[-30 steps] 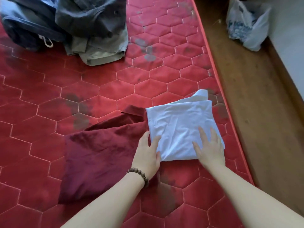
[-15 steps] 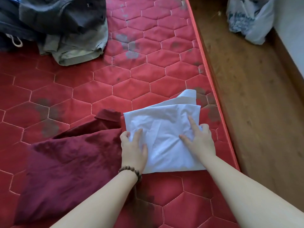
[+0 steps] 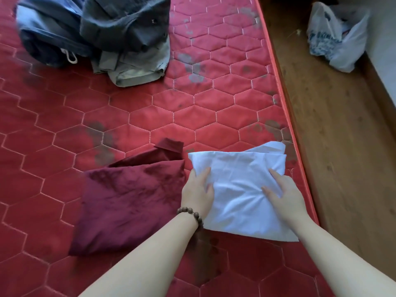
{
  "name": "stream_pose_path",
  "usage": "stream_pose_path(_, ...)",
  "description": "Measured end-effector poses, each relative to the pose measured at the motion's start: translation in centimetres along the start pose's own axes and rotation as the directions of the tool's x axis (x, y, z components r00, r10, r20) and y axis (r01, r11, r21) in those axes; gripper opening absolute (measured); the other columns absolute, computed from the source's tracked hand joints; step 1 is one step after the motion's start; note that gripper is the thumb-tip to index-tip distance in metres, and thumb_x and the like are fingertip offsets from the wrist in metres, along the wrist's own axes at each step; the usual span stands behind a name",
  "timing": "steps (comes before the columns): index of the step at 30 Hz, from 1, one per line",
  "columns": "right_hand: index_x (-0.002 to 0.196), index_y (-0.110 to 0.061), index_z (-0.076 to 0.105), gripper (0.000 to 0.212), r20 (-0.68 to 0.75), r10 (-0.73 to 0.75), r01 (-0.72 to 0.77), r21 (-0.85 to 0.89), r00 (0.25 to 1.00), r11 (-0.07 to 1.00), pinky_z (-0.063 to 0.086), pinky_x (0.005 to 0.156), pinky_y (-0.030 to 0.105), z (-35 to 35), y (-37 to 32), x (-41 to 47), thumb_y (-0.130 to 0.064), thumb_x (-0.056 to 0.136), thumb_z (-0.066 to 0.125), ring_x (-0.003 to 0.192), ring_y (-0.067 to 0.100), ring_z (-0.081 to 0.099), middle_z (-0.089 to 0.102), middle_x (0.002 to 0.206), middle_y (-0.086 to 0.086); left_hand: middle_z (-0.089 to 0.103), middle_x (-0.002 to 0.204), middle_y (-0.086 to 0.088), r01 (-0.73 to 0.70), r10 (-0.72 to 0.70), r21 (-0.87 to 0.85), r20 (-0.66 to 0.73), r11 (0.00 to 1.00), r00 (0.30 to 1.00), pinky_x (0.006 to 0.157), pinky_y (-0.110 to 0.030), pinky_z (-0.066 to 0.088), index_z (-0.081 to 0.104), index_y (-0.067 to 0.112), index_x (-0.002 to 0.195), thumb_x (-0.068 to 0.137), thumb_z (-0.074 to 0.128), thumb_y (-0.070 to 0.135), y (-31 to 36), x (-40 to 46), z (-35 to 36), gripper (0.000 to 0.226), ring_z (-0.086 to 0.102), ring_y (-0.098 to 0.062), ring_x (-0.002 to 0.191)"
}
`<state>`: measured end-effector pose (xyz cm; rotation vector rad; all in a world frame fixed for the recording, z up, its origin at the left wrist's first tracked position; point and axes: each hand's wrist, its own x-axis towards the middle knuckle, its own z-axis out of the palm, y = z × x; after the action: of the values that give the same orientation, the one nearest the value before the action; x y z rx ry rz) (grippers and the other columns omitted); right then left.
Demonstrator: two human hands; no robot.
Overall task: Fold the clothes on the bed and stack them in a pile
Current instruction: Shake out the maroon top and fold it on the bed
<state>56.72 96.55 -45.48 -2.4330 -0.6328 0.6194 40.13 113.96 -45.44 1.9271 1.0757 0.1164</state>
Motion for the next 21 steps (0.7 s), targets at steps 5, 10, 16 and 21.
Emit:
stream_pose_path(5, 0.140, -0.023, 0.047, 0.055, -0.063, -0.098, 0.099, 0.000, 0.993, 0.995, 0.032, 0.083, 0.024, 0.4, -7.0, -3.6, -0.025, 0.089, 0.066, 0.104, 0.013, 0.050, 0.050, 0.111, -0.003, 0.049, 0.119, 0.003, -0.071, 0.067, -0.047, -0.092, 0.996, 0.994, 0.087, -0.026, 0.044, 0.047, 0.033, 0.139, 0.089, 0.058, 0.021, -1.2, -2.8, -7.8, 0.052, 0.057, -0.018, 0.097)
stream_pose_path(10, 0.137, -0.014, 0.051, 0.051, -0.069, -0.234, 0.233, -0.032, 0.970, 0.972, 0.030, 0.083, 0.016, 1.9, -15.5, -5.7, -0.015, 0.088, 0.066, 0.110, 0.024, 0.053, 0.056, 0.116, 0.007, 0.049, 0.128, 0.004, -0.085, 0.073, -0.074, -0.151, 0.994, 0.986, 0.086, -0.006, 0.029, 0.050, 0.029, 0.137, 0.088, 0.063, 0.019, -2.9, -3.9, -15.9, 0.052, 0.052, -0.012, 0.113)
stream_pose_path(16, 0.136, -0.011, 0.053, 0.050, -0.124, -0.380, 0.383, -0.004, 0.917, 0.924, 0.031, 0.080, 0.010, 2.5, -26.2, -6.5, -0.010, 0.087, 0.066, 0.099, 0.016, 0.054, 0.057, 0.108, 0.004, 0.050, 0.125, -0.004, -0.076, 0.049, -0.078, -0.303, 0.994, 0.952, 0.091, -0.014, 0.034, 0.053, 0.028, 0.135, 0.086, 0.066, 0.017, -2.7, -4.4, -25.5, 0.052, 0.054, -0.018, 0.113)
stream_pose_path(21, 0.136, -0.014, 0.053, 0.051, -0.165, -0.440, 0.459, 0.099, 0.883, 0.883, 0.033, 0.079, 0.007, 3.3, -33.2, -6.9, -0.011, 0.087, 0.067, 0.090, 0.005, 0.049, 0.052, 0.101, -0.003, 0.043, 0.143, -0.016, -0.075, 0.034, -0.090, -0.390, 0.993, 0.920, 0.112, -0.037, 0.035, 0.053, 0.028, 0.135, 0.087, 0.066, 0.017, -2.3, -5.2, -33.1, 0.051, 0.042, -0.025, 0.134)
